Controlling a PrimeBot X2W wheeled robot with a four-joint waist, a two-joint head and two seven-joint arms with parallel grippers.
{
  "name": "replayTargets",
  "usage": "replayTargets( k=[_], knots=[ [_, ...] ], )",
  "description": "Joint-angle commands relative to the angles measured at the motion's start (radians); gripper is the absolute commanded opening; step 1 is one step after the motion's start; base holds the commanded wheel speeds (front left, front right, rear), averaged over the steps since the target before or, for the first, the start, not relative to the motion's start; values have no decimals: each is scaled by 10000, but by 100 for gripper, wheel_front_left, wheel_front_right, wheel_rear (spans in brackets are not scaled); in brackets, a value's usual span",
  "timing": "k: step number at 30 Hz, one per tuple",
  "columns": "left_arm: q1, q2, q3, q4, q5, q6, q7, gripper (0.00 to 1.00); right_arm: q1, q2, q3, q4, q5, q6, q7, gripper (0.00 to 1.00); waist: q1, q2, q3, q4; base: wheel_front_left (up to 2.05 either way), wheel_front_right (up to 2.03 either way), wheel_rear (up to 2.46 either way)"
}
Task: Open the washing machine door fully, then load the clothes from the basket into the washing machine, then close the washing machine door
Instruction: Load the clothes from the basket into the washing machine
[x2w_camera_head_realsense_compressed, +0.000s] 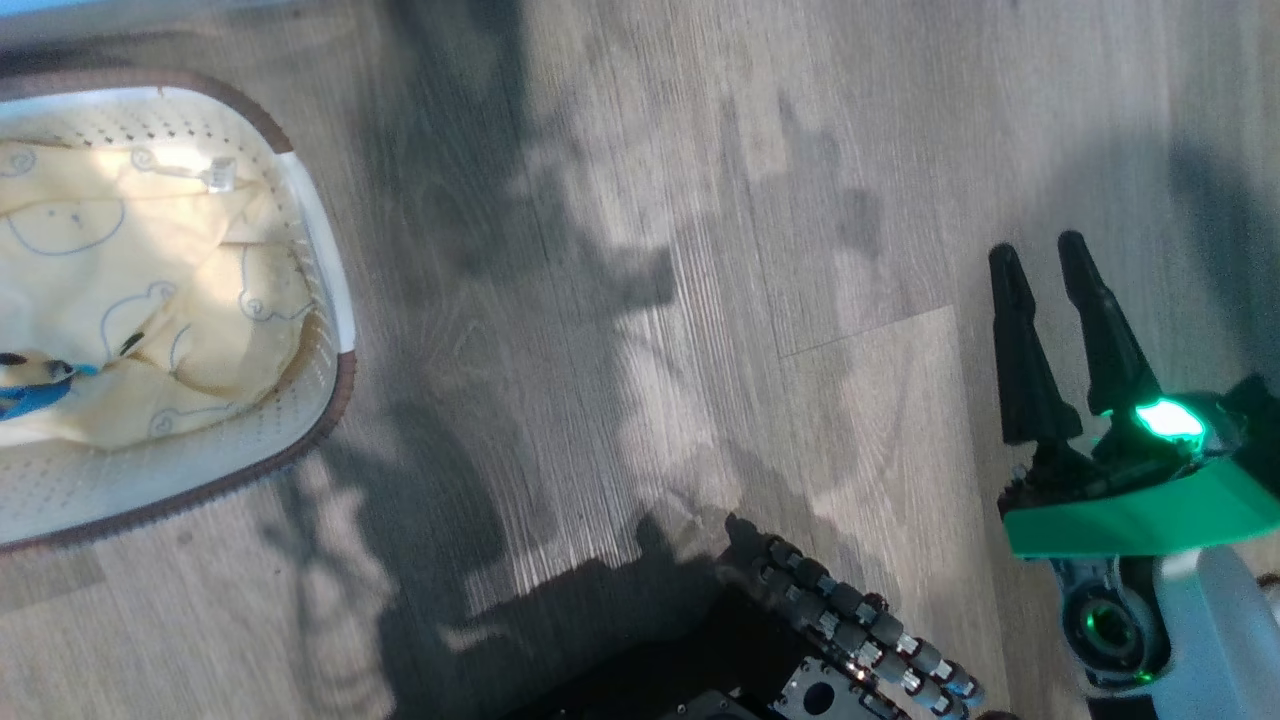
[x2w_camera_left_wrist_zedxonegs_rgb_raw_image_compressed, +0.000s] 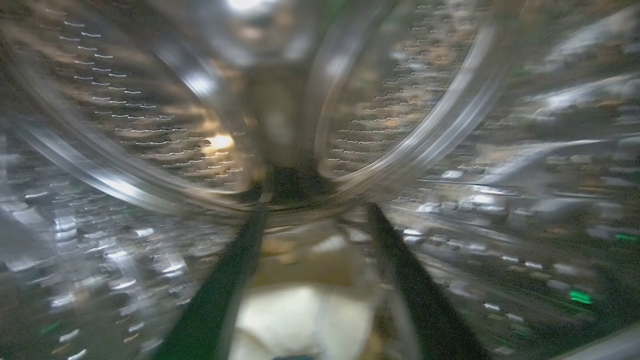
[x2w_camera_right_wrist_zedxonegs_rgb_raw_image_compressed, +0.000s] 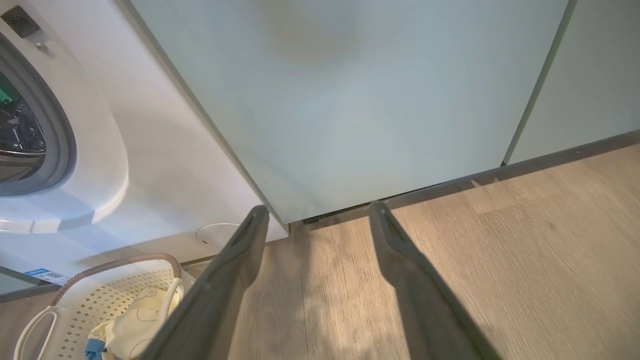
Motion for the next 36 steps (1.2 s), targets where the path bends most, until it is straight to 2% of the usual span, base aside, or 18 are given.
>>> replayTargets(
  k=[1,10,14,20,27,32,36],
  knots=[
    [-2,373,110,-389,-42,102,-228,100,32,-177,135,-162,-61,-29,-67,100,0,-1,-146,-24,0,0,0],
    [2012,325,684,-1725,-890,749,-608,100,62,-177,-214,9,-489,-29,-67,100,0,-1,-938,495,0,0,0],
    [3503,345,921,-3036,-1284,1174,-636,100,174,-177,-438,-9,-713,-29,-67,100,0,-1,-1274,853,0,0,0],
    [5975,546,1311,-5856,-1678,2173,-556,100,255,-177,-656,-12,-1081,-29,-67,100,0,-1,-1668,1286,0,0,0],
    [8959,729,1674,-9373,-1698,3599,-634,100,400,-177,-1094,-55,-1542,-29,-67,100,0,-1,-2122,1877,0,0,0],
    [10876,831,1816,-10990,-1553,4421,-770,100,627,-177,-1312,-36,-1892,-29,-67,100,0,-1,-2586,2240,0,0,0],
    [12403,680,1787,-11881,-1380,5086,-1040,100,856,-177,-1483,-53,-2291,-29,-67,100,0,-1,-3059,2618,0,0,0]
  ],
)
